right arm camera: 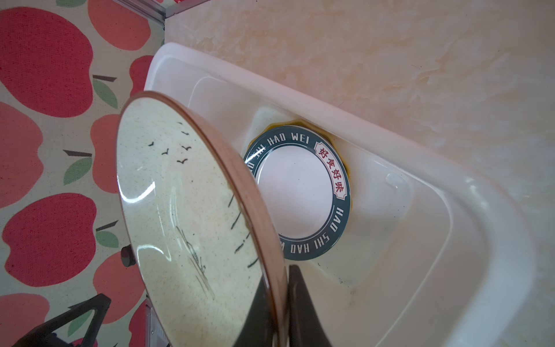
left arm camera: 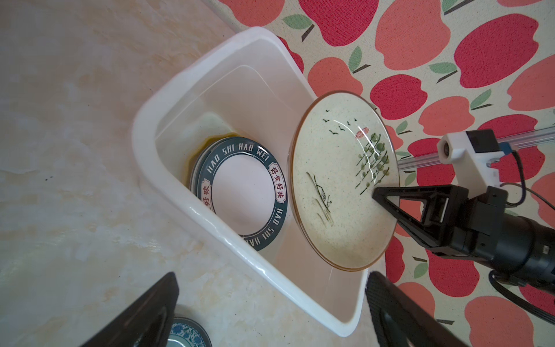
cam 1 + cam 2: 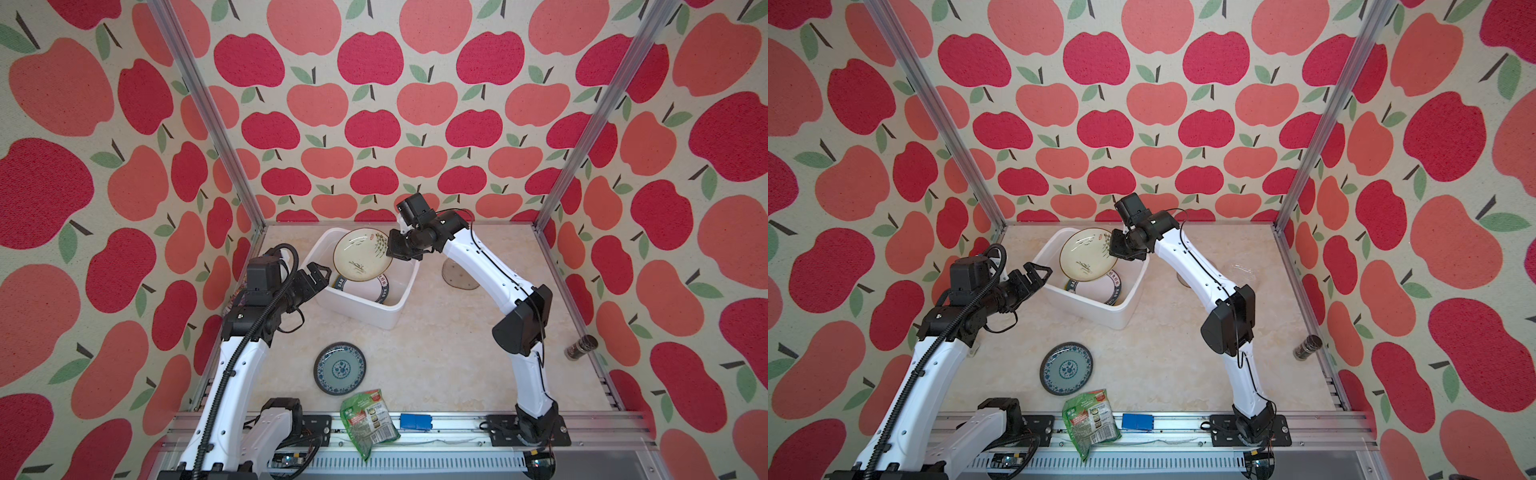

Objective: Place the plates into the plastic bin on the countertop
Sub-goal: Place the plate in the plastic bin.

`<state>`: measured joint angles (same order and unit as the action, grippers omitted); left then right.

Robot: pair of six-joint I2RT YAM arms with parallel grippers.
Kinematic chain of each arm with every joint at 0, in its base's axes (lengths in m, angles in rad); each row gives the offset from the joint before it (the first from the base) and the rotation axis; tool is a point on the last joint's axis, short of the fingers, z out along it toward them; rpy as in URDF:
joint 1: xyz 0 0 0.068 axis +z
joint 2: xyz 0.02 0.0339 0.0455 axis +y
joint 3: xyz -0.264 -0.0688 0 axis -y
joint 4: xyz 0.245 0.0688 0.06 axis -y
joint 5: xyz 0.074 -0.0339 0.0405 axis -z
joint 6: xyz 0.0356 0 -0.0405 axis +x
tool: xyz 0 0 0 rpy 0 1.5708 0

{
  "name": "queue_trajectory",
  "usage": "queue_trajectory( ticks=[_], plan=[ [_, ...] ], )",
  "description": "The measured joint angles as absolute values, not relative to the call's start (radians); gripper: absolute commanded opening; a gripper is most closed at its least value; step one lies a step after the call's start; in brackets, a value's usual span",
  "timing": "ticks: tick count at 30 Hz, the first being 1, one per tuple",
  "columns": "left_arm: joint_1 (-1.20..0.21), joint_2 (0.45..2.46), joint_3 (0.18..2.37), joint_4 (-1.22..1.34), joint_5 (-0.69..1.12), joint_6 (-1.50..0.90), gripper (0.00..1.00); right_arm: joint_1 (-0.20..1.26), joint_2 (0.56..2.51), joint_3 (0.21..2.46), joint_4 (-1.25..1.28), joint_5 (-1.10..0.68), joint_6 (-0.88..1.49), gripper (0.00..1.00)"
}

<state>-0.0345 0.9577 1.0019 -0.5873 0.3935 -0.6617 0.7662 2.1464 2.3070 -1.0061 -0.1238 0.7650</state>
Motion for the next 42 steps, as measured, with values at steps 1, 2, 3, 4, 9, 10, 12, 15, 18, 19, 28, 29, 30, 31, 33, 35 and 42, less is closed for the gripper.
queue_trajectory(
  ticks=[1, 2, 3, 4, 9, 10, 12, 15, 18, 19, 28, 29, 30, 31, 33, 35, 42],
  plan=[
    [-0.035, 0.963, 1.003, -0.587, 0.397, -0.662, 1.00, 0.769, 2.165, 2.325, -1.018, -0.128, 0.760, 0.00],
    [-0.035, 0.964, 1.003, -0.587, 0.400, -0.661, 1.00, 0.770, 2.180, 2.336, -1.025, -0.131, 0.756, 0.00],
    [-0.034, 0.965, 1.003, -0.587, 0.401, -0.662, 1.00, 0.770, 2.197, 2.352, -1.032, -0.132, 0.751, 0.00],
    [-0.033, 0.965, 1.003, -0.587, 0.401, -0.662, 1.00, 0.769, 2.215, 2.368, -1.042, -0.132, 0.748, 0.00],
    [-0.033, 0.963, 1.003, -0.580, 0.401, -0.667, 0.99, 0.761, 2.300, 2.452, -1.092, -0.132, 0.733, 0.00],
    [-0.033, 0.962, 1.003, -0.577, 0.401, -0.667, 0.99, 0.759, 2.313, 2.465, -1.099, -0.132, 0.729, 0.00],
    [-0.031, 0.960, 1.003, -0.572, 0.401, -0.668, 0.99, 0.756, 2.345, 2.498, -1.117, -0.133, 0.725, 0.00],
    [-0.027, 0.957, 1.003, -0.572, 0.400, -0.667, 0.99, 0.752, 2.398, 2.557, -1.147, -0.132, 0.719, 0.00],
    [-0.023, 0.951, 1.003, -0.570, 0.400, -0.667, 0.99, 0.750, 2.444, 2.597, -1.168, -0.135, 0.709, 0.00],
    [-0.022, 0.949, 1.003, -0.570, 0.400, -0.667, 0.99, 0.750, 2.454, 2.603, -1.174, -0.136, 0.707, 0.00],
    [-0.013, 0.939, 0.999, -0.565, 0.400, -0.668, 0.99, 0.746, 2.511, 2.647, -1.226, -0.140, 0.708, 0.01],
    [-0.010, 0.938, 0.999, -0.565, 0.400, -0.668, 0.99, 0.746, 2.511, 2.650, -1.228, -0.141, 0.708, 0.03],
    [-0.007, 0.936, 0.999, -0.565, 0.399, -0.668, 0.99, 0.745, 2.511, 2.653, -1.230, -0.143, 0.708, 0.04],
    [-0.006, 0.934, 0.999, -0.565, 0.399, -0.668, 0.99, 0.744, 2.511, 2.654, -1.231, -0.146, 0.709, 0.05],
    [-0.001, 0.932, 0.999, -0.565, 0.399, -0.668, 0.99, 0.743, 2.514, 2.659, -1.235, -0.151, 0.711, 0.09],
    [0.004, 0.931, 0.999, -0.566, 0.399, -0.668, 0.99, 0.741, 2.516, 2.662, -1.237, -0.158, 0.715, 0.11],
    [0.019, 0.927, 0.999, -0.569, 0.396, -0.667, 0.99, 0.736, 2.522, 2.667, -1.236, -0.183, 0.730, 0.15]
  ],
)
